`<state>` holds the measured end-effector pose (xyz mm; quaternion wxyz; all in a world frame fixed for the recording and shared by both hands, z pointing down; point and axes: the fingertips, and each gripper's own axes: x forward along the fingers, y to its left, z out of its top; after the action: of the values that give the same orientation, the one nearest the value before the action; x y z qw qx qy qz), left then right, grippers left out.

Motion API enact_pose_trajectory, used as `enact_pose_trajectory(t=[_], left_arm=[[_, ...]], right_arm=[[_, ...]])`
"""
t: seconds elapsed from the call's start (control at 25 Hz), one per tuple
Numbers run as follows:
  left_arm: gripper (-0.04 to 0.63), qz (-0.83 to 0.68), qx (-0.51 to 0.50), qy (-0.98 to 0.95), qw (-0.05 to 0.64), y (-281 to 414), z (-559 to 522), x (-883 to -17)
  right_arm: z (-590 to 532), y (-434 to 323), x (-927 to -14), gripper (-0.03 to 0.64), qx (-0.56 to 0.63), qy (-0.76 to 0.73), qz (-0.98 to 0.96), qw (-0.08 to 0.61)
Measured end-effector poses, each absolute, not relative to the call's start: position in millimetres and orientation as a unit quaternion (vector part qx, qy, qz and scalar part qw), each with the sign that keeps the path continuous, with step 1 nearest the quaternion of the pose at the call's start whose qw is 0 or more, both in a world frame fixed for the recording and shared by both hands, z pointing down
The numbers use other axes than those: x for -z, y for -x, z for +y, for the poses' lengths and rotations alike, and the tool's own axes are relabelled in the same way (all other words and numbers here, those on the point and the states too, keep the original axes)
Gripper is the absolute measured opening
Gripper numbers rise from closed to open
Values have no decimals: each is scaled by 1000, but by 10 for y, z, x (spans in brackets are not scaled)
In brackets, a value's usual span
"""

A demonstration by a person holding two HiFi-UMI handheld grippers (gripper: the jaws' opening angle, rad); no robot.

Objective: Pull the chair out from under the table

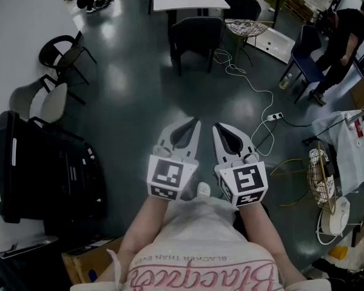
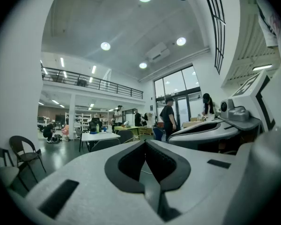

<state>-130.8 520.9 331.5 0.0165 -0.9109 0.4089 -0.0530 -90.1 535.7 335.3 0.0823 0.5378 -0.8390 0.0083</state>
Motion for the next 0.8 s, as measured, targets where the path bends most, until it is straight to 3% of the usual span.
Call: enact_pose_trajectory(t=[0.8], left_arm=[[5,436,59,898,-1,784,4411,-3481]], right_arm=[[4612,465,-3434,5,6,-492,-867,78]])
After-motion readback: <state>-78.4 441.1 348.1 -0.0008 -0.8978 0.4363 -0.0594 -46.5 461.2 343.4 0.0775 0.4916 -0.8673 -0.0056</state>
